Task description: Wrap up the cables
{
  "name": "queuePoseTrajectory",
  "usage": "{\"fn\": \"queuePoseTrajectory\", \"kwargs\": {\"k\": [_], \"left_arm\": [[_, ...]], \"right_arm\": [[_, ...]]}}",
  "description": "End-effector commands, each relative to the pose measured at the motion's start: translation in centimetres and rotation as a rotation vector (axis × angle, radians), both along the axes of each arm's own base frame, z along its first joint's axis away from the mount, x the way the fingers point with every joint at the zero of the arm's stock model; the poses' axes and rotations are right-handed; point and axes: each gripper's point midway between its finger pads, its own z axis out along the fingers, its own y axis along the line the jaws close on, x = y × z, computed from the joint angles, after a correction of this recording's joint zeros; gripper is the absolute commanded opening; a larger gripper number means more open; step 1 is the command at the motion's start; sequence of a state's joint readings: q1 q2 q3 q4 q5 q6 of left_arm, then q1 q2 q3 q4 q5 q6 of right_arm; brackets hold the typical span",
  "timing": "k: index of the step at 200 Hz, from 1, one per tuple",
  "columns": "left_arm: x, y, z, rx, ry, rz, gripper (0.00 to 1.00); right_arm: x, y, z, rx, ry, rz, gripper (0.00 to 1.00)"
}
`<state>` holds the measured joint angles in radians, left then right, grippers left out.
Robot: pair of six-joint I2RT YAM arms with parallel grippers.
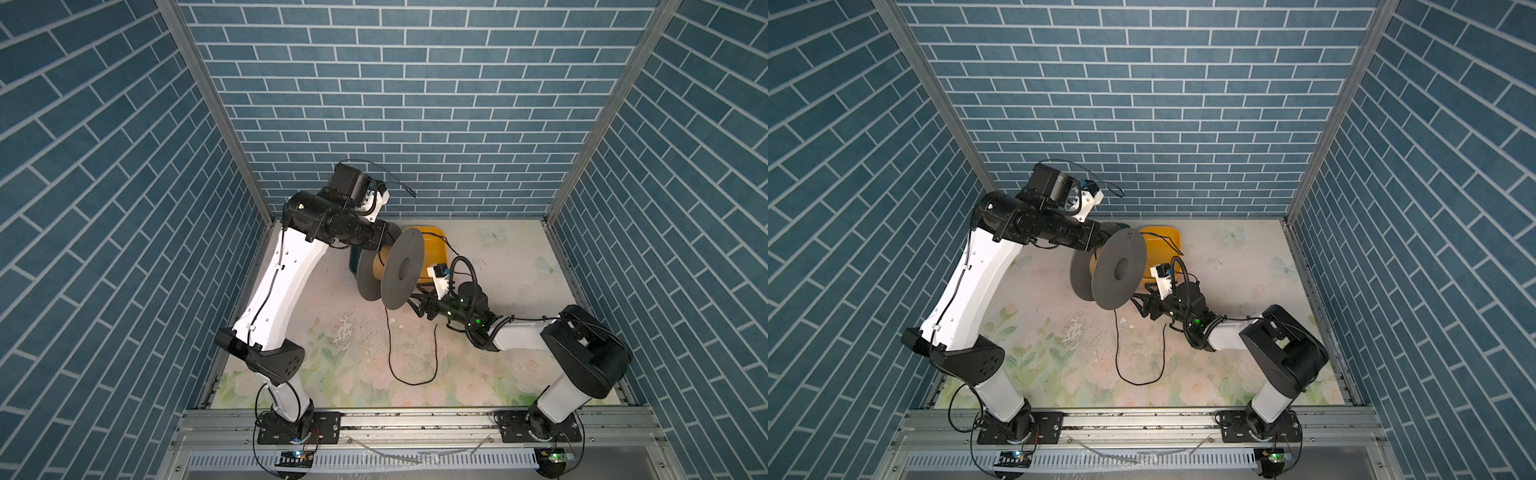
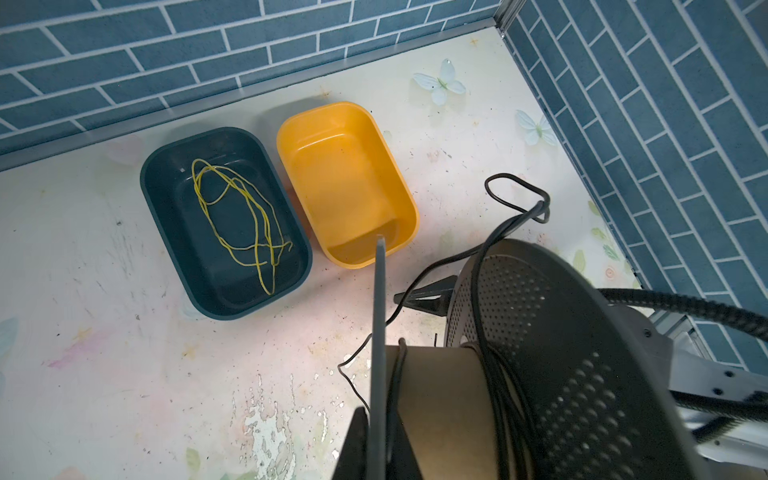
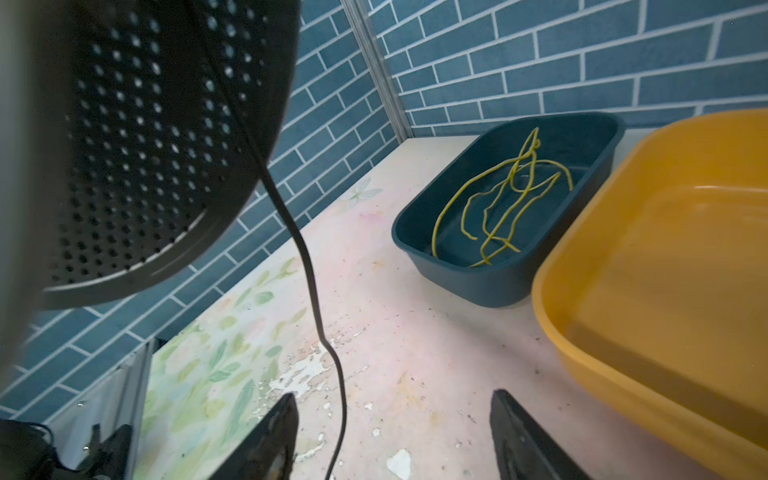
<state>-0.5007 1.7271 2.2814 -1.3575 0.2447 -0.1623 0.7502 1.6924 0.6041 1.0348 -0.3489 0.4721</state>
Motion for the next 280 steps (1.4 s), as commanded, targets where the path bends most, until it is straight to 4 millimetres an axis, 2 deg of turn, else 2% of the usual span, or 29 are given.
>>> {"fn": "queuePoseTrajectory", "kwargs": {"k": [1,50,92,120,143,169,187,205,239,261,280], "left_arm": [[-0.4,-0.2,2.7,-0.087,-0.065,-0.004,0.00],[-0.7,-0.5,2.9,-0.106,-0.063,-0.017,0.00],[-0.9,-0.8,3.1,-0.133,-0.055,-0.027,0.00],[-1.0,-0.5,3.2,-0.138,-0.057,-0.021,0.00],[-0.7,0.6,3.3,-0.141,-0.059,0.012,0.00],[0.6,3.2,3.4,-0.193,-0.054,0.102,0.00],[1.6,5.8,3.6,-0.243,-0.063,0.185,0.00],[2.4,9.2,4.0,-0.292,-0.090,0.290,0.00],[2.9,15.5,4.2,-0.335,-0.151,0.486,0.00],[2.9,18.0,3.3,-0.290,-0.161,0.569,0.00],[3.1,19.4,2.4,-0.267,-0.165,0.623,0.00]], "right_arm": [[-0.2,1.9,5.2,0.222,-0.061,0.082,0.74],[-0.6,4.1,5.1,0.245,-0.052,0.147,0.72],[0.7,5.1,4.9,0.260,-0.027,0.124,0.66],[1.3,5.4,4.7,0.278,-0.012,0.111,0.49],[1.2,5.1,4.4,0.269,0.002,0.103,0.23],[1.0,3.9,3.2,0.220,0.019,0.065,0.00],[1.1,2.8,2.1,0.179,0.044,0.035,0.00],[1.0,1.3,1.1,0.118,0.069,0.030,0.00],[1.3,-2.7,-0.8,-0.049,0.122,-0.045,0.00],[1.9,-6.2,-1.0,-0.149,0.140,-0.156,0.00],[2.5,-9.3,-1.0,-0.249,0.160,-0.255,0.00]]}}
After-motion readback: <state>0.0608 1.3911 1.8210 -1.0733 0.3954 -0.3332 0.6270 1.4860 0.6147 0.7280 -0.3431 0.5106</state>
